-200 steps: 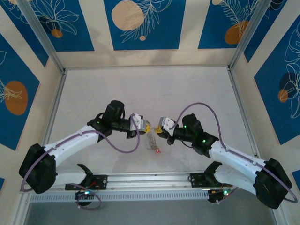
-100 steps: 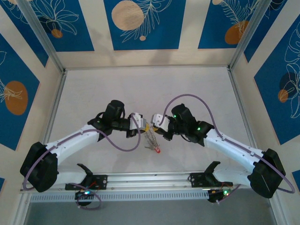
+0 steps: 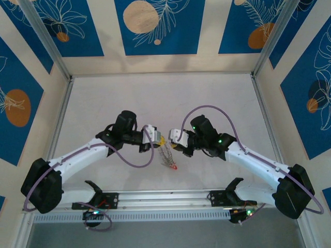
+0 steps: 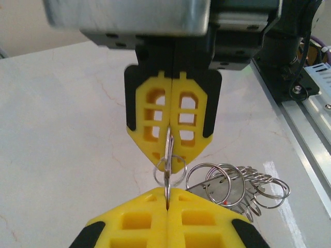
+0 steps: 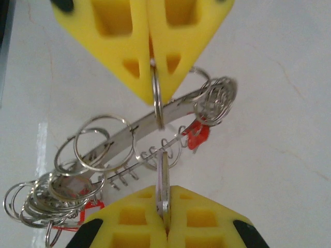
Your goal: Put the keys on the keyring
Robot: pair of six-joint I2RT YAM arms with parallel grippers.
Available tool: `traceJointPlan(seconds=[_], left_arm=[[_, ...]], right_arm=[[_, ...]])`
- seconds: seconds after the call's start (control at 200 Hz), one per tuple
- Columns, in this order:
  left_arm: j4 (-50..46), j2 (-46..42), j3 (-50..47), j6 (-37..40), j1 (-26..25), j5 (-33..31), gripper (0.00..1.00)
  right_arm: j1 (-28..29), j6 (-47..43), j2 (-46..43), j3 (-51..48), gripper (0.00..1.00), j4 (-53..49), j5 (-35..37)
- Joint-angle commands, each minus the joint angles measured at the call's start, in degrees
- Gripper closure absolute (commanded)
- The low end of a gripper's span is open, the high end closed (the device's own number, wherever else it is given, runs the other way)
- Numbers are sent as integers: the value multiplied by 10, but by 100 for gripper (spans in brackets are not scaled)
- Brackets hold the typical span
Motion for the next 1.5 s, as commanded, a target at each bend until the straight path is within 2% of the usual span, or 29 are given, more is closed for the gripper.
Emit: traceJointPlan(seconds=[0.0, 0.19, 0.425, 0.81, 1.115, 1.21, 1.345, 1.49], left_arm=[[37, -16, -1, -14, 0, 35, 100], [44, -16, 6, -22, 1, 56, 100], [18, -4, 12, -1, -1, 86, 100], [-19, 13, 10, 28, -2, 39, 100], [-56, 39, 20, 49, -10, -31, 100], [-51, 45, 20, 40, -10, -37, 100], [-20, 47, 15, 14, -10, -38, 100], [-23, 57, 23, 1, -9, -54, 84]], right_arm=[[-9, -10, 4, -20, 100, 4, -40], [-16, -2, 15, -30, 100, 9, -45], [-21, 14, 21, 4, 100, -1, -34], [-20, 0, 20, 68, 100, -60, -13], [3, -47, 48, 145, 100, -131, 66], [14, -56, 57, 164, 100, -135, 89], [37, -90, 79, 190, 100, -154, 157], [52, -140, 98, 214, 100, -182, 206]])
